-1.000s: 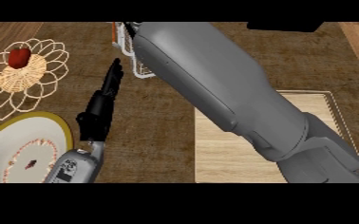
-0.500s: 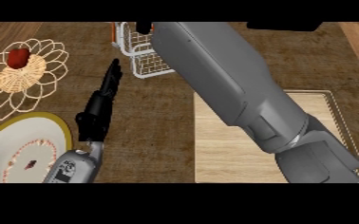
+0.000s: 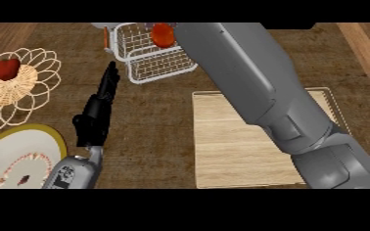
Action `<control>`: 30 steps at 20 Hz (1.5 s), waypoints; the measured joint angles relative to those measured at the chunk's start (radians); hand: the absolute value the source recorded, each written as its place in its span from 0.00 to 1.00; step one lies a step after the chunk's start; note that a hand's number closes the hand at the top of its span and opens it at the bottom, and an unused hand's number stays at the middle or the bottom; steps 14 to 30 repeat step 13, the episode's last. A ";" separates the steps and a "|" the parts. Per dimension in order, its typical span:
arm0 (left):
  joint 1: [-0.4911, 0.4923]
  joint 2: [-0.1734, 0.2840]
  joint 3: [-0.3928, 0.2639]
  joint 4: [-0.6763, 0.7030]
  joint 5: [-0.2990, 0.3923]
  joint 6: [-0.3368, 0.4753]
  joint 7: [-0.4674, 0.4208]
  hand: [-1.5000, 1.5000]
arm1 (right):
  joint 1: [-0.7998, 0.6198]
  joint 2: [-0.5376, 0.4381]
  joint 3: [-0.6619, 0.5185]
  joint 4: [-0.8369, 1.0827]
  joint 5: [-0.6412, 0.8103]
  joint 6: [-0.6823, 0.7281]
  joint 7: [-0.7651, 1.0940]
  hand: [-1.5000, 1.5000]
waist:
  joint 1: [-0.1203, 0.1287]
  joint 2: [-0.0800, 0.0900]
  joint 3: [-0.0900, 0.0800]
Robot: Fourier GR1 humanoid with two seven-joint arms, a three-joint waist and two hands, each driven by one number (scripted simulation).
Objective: Pick the tomato from the tray and place it in the tiered basket
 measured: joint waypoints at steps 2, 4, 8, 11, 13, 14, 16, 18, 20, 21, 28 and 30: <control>0.011 0.001 0.007 0.004 -0.002 0.004 -0.010 0.50 | 0.034 -0.014 -0.020 -0.046 0.007 -0.024 0.010 0.00 | -0.016 -0.005 0.001; 0.031 0.008 0.017 -0.001 0.004 0.001 -0.018 0.50 | 0.090 -0.040 -0.047 -0.107 0.000 -0.042 0.010 0.00 | -0.030 -0.011 0.001; 0.062 0.015 0.028 -0.021 0.007 0.006 -0.014 0.50 | 0.226 -0.093 -0.090 -0.280 -0.028 -0.055 0.011 0.00 | -0.058 -0.021 0.002; 0.075 0.014 0.033 -0.026 0.004 0.015 -0.008 0.50 | 0.370 -0.134 -0.096 -0.444 -0.056 -0.047 0.005 0.00 | -0.079 -0.025 0.003; 0.086 0.020 0.036 -0.042 0.002 0.015 -0.006 0.50 | 0.472 -0.168 -0.104 -0.560 -0.085 -0.034 0.002 0.00 | -0.086 -0.027 0.003; 0.086 0.020 0.036 -0.042 0.002 0.015 -0.006 0.50 | 0.472 -0.168 -0.104 -0.560 -0.085 -0.034 0.002 0.00 | -0.086 -0.027 0.003; 0.086 0.020 0.036 -0.042 0.002 0.015 -0.006 0.50 | 0.472 -0.168 -0.104 -0.560 -0.085 -0.034 0.002 0.00 | -0.086 -0.027 0.003; 0.086 0.020 0.036 -0.042 0.002 0.015 -0.006 0.50 | 0.472 -0.168 -0.104 -0.560 -0.085 -0.034 0.002 0.00 | -0.086 -0.027 0.003; 0.086 0.020 0.036 -0.042 0.002 0.015 -0.006 0.50 | 0.472 -0.168 -0.104 -0.560 -0.085 -0.034 0.002 0.00 | -0.086 -0.027 0.003; 0.086 0.020 0.036 -0.042 0.002 0.015 -0.006 0.50 | 0.472 -0.168 -0.104 -0.560 -0.085 -0.034 0.002 0.00 | -0.086 -0.027 0.003; 0.086 0.020 0.036 -0.042 0.002 0.015 -0.006 0.50 | 0.472 -0.168 -0.104 -0.560 -0.085 -0.034 0.002 0.00 | -0.086 -0.027 0.003; 0.086 0.020 0.036 -0.042 0.002 0.015 -0.006 0.50 | 0.472 -0.168 -0.104 -0.560 -0.085 -0.034 0.002 0.00 | -0.086 -0.027 0.003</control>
